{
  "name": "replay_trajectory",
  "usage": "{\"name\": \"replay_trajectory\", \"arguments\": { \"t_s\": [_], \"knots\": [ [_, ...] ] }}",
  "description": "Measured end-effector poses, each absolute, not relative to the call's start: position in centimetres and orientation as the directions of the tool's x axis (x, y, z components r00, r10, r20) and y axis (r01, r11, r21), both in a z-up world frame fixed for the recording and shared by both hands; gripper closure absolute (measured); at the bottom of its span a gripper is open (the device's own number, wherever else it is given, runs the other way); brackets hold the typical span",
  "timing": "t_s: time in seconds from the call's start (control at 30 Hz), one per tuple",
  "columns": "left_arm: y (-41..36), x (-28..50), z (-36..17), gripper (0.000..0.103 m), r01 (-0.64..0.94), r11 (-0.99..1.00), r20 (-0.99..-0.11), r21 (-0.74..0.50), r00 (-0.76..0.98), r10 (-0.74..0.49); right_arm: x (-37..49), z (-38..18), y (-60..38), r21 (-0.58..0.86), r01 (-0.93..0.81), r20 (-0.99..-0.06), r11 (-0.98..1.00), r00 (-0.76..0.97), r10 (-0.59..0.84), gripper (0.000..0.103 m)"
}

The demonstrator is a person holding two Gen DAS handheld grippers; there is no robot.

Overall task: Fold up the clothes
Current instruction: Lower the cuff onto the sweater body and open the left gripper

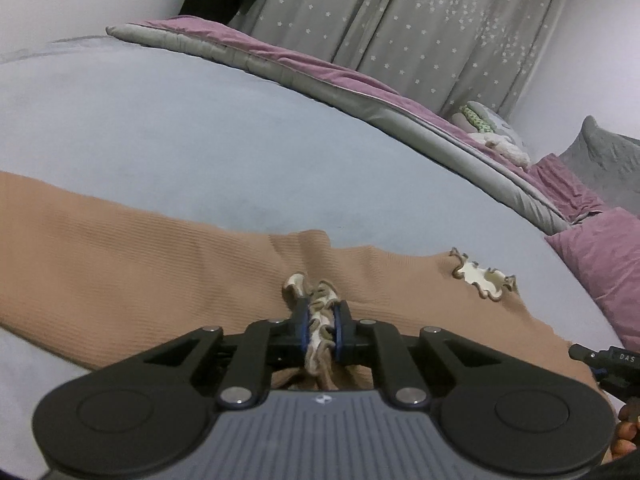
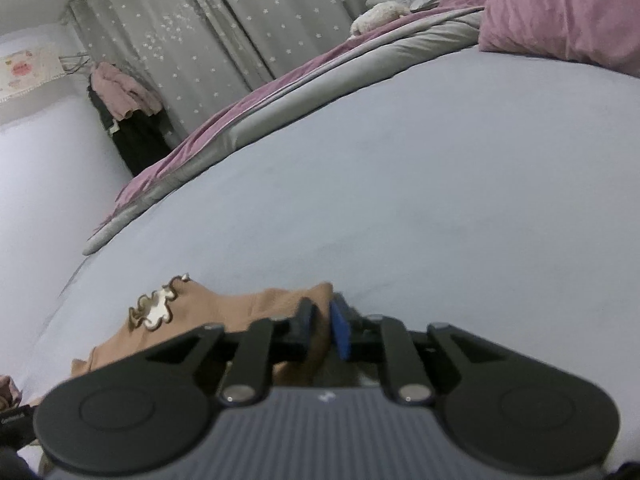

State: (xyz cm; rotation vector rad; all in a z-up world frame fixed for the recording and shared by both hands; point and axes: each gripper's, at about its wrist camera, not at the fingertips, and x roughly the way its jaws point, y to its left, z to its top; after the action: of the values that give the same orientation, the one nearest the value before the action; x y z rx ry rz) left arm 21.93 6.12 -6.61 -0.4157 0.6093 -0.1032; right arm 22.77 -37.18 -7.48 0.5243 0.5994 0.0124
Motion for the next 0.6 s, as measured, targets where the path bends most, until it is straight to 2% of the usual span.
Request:
{"name": "replay_trajectory", "arguments": {
  "t_s": [0.07, 0.1, 0.13, 0.3, 0.4, 0.47, 0.53, 0.6],
  "knots": [
    [6.5, 21.7, -6.5, 0.093, -0.026, 0.907, -0.535, -0.42, 0.814, -0.225, 22.1, -6.8, -37.4, 0.475, 0.148, -0.541, 0.868, 0.827, 0.155, 0.058],
    [6.7, 21.7, -6.5, 0.093, -0.026, 0.904, -0.535, -0.427, 0.813, -0.229, 21.7, -6.4, -37.4, 0.477, 0.145, -0.544, 0.867, 0.823, 0.162, 0.053],
    [6.8, 21.6, -6.4, 0.093, -0.028, 0.9, -0.534, -0.436, 0.812, -0.234, 21.3, -5.9, -37.3, 0.468, 0.139, -0.553, 0.873, 0.817, 0.166, 0.05],
    [7.1, 21.1, -6.4, 0.093, -0.038, 0.876, -0.524, -0.481, 0.813, -0.253, 18.8, -4.7, -36.2, 0.437, 0.082, -0.597, 0.896, 0.771, 0.22, 0.05],
    [7.0, 20.8, -6.3, 0.093, -0.03, 0.873, -0.518, -0.488, 0.814, -0.262, 17.4, -4.8, -35.2, 0.404, 0.062, -0.623, 0.912, 0.749, 0.225, 0.057],
    [6.9, 20.6, -6.1, 0.093, -0.008, 0.875, -0.507, -0.484, 0.818, -0.273, 16.9, -5.0, -34.6, 0.375, 0.054, -0.637, 0.926, 0.741, 0.215, 0.082],
    [6.9, 20.6, -6.1, 0.093, 0.013, 0.877, -0.495, -0.48, 0.821, -0.284, 16.7, -5.0, -34.7, 0.371, 0.063, -0.631, 0.927, 0.749, 0.201, 0.092],
    [6.9, 20.7, -6.4, 0.093, 0.019, 0.881, -0.5, -0.473, 0.818, -0.286, 16.4, -5.1, -34.9, 0.367, 0.073, -0.625, 0.927, 0.758, 0.187, 0.093]
  ]
}}
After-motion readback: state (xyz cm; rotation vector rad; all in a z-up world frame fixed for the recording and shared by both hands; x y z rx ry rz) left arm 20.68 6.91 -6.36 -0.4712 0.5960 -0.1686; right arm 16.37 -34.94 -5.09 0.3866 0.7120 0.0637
